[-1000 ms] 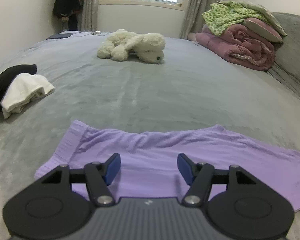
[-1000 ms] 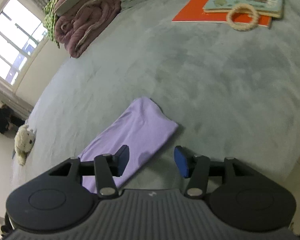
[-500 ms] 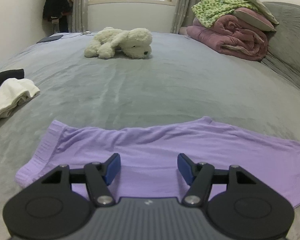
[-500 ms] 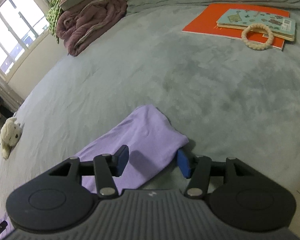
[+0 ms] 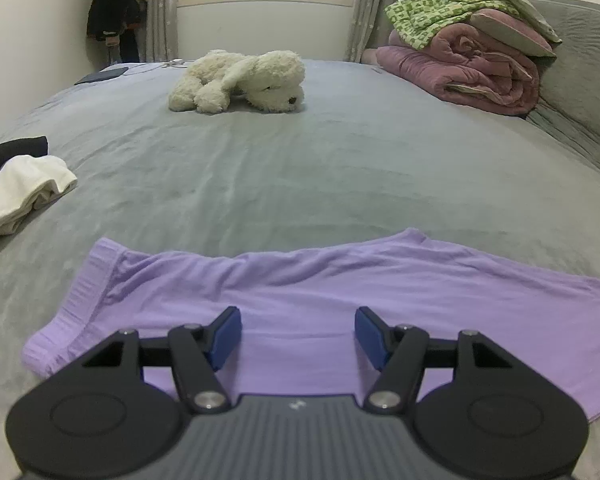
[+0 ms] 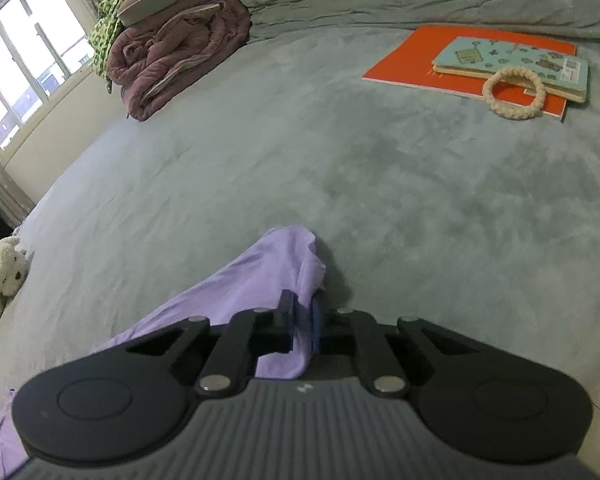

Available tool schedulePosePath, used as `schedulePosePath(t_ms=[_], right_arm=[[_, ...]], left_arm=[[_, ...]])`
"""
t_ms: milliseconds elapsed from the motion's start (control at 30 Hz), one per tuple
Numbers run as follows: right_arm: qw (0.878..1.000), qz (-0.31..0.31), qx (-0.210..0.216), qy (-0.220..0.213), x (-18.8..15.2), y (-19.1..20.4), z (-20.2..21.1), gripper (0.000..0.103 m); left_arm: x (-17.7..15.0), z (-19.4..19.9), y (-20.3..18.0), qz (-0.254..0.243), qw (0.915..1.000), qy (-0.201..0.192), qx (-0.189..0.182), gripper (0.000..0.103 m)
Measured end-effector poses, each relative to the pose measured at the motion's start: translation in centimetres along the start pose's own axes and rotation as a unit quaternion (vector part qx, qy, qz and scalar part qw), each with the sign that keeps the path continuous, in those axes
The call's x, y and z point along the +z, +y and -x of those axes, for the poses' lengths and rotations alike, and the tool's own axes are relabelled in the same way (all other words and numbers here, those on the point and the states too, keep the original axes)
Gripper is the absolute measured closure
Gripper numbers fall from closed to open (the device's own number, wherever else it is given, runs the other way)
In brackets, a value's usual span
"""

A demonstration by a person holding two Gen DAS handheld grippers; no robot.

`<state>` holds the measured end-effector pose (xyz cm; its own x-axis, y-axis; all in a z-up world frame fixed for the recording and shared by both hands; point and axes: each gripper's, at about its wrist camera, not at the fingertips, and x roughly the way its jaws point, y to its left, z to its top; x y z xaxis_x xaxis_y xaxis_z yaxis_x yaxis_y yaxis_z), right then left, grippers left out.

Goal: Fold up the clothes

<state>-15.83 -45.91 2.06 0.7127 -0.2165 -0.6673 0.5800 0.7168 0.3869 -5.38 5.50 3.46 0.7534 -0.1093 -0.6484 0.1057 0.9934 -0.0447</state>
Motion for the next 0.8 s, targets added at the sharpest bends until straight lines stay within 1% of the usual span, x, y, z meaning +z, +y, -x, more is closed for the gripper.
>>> schedulePosePath(t_ms=[133,267,367,467,600,700,800], right_arm=[[0.999,0.032,-0.006,-0.03,-0.6,1.4,0.7,0.096],[0.995,0.072,-0.012,-0.063,-1.1,3.3,1.4,0.096],[0.988,0.115,-0.019,-0.099,-1.9,5.4,2.2,0.096],[0.98,0.145,-0.008,-0.133,-3.3,8.0,3.1,0.096],[0.97,0.185,0.014,-0.157,-6.6,12.6,4.2,0.096],[0.956,0.238,0.035,-0.166,-10.2,16.8,4.8,0.096],[0.943,0.286,0.059,-0.16,-13.7,20.5,4.9,0.096]], left_arm=[[0.0,-0.1,-0.2,-0.003,1.0,0.002,0.003,0.039],[0.2,0.1,0.1,0.002,1.0,-0.001,0.0,0.039],[0.4,0.4,0.5,0.013,0.9999,-0.005,-0.002,0.039],[0.6,0.7,1.1,0.029,0.9995,-0.007,-0.006,0.039],[0.9,0.9,2.2,0.064,0.9978,-0.005,-0.019,0.039],[1.0,1.0,2.7,0.084,0.9959,-0.003,-0.034,0.039],[0.9,1.1,2.9,0.093,0.9944,-0.001,-0.051,0.039]])
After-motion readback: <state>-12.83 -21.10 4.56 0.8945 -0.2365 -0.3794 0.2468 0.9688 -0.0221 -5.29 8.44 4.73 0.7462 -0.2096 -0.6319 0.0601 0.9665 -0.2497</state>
